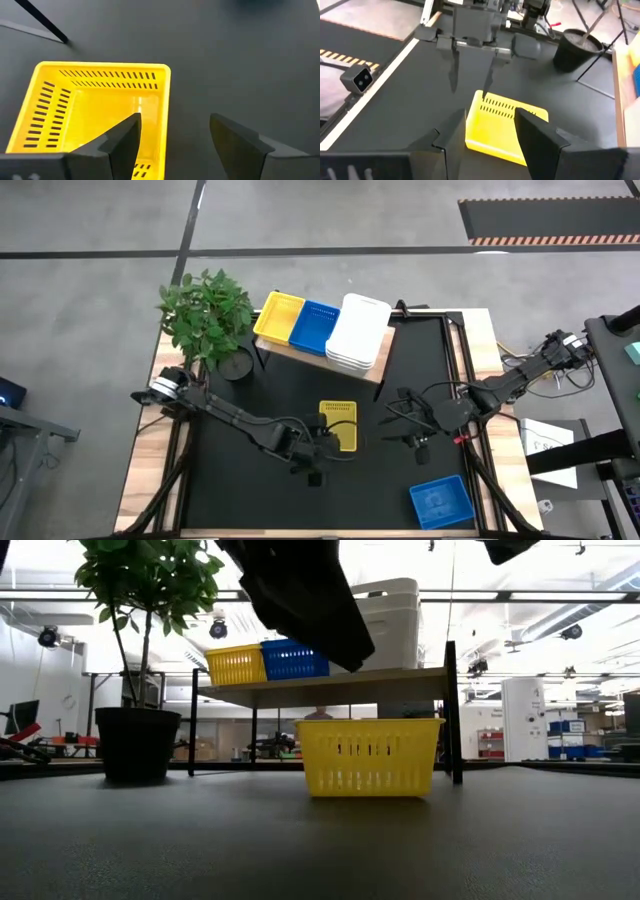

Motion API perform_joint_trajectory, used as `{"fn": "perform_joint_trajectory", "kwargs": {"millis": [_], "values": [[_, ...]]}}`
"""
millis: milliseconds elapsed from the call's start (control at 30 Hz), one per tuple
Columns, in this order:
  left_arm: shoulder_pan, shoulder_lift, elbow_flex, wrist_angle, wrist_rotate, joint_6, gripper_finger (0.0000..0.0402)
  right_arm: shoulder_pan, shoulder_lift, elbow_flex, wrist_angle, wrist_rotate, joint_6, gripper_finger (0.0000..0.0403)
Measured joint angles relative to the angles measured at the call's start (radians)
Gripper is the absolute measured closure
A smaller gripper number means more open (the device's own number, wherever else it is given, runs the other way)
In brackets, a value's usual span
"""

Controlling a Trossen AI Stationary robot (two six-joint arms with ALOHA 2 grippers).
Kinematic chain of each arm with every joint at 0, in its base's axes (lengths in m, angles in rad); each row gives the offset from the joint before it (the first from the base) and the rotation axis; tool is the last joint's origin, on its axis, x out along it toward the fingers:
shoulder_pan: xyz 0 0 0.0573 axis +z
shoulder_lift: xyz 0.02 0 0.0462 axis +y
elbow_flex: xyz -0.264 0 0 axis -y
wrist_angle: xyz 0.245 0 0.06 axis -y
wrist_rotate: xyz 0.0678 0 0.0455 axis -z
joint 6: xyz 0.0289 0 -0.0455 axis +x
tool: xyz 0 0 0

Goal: Stack baskets on shelf by color
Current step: Stack the yellow bin on top of the other yellow bins on the shelf

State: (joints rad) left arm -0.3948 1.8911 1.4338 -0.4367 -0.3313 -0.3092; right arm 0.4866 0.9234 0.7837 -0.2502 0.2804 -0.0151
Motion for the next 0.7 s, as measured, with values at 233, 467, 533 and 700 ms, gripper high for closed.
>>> {"fn": "perform_joint_trajectory", "kwargs": {"millis": [233,467,533,700], "values": [[0.014,0.058,-0.005,0.029,0.006,0.000,0.0181,0.000,0.001,-0.001,-0.008,0.000,0.005,0.0242],[0.021,0.089,-0.039,0.069,0.013,-0.016,0.0181,0.000,0.001,-0.001,-0.009,0.000,0.006,0.0241],[0.025,0.087,-0.048,0.079,0.012,-0.025,0.0188,0.000,0.001,-0.001,-0.008,0.000,0.007,0.0241],[0.025,0.087,-0.058,0.079,0.022,-0.026,0.0241,0.000,0.001,-0.001,-0.008,0.000,0.007,0.0243]]}}
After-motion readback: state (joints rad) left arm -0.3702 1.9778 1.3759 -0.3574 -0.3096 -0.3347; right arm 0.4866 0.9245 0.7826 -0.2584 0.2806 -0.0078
